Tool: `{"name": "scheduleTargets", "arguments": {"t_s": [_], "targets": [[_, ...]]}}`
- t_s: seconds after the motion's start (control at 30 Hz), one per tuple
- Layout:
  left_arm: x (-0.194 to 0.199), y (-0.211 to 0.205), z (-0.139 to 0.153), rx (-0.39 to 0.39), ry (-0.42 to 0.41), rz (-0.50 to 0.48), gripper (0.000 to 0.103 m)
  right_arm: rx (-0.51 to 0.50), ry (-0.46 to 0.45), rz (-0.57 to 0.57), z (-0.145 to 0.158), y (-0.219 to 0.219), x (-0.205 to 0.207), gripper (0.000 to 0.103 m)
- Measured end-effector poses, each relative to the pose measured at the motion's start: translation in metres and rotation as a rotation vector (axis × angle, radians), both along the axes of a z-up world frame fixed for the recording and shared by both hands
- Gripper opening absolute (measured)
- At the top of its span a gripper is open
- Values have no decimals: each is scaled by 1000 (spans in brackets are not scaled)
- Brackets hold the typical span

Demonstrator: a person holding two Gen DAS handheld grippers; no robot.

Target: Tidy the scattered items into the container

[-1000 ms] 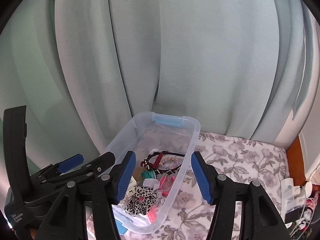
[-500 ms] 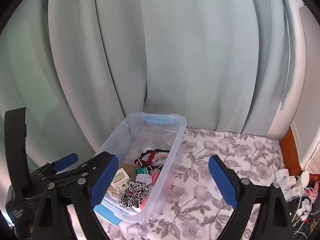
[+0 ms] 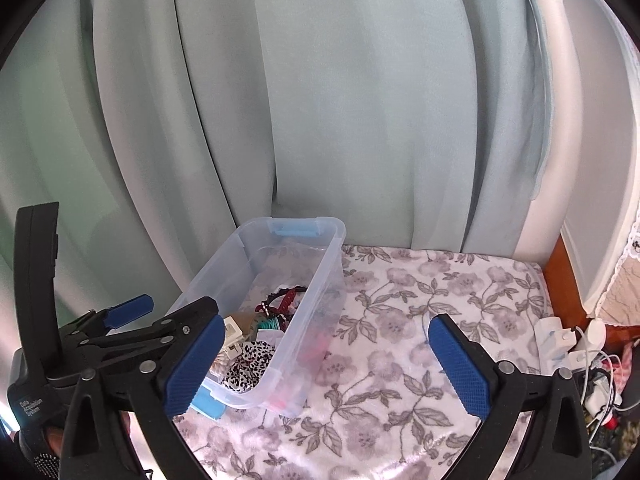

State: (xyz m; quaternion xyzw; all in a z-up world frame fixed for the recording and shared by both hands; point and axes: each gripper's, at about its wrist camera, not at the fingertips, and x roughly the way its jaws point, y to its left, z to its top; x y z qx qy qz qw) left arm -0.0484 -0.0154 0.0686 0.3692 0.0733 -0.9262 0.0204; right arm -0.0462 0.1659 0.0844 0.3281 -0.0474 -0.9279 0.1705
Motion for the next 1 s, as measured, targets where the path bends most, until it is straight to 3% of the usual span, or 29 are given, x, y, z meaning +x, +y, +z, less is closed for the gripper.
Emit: {"name": "scheduleTargets", "arguments": {"t_s": [0.23, 0.53, 1.0], "targets": [[8, 21, 0, -75, -13, -24, 97, -34, -15, -30, -3, 23, 11, 103], [7, 39, -5, -113, -49, -57, 97, -34, -52, -54, -14, 37, 18, 103], [6, 39, -13, -126, -98, -39, 97, -14, -127, -55, -32, 30, 14, 103]]}}
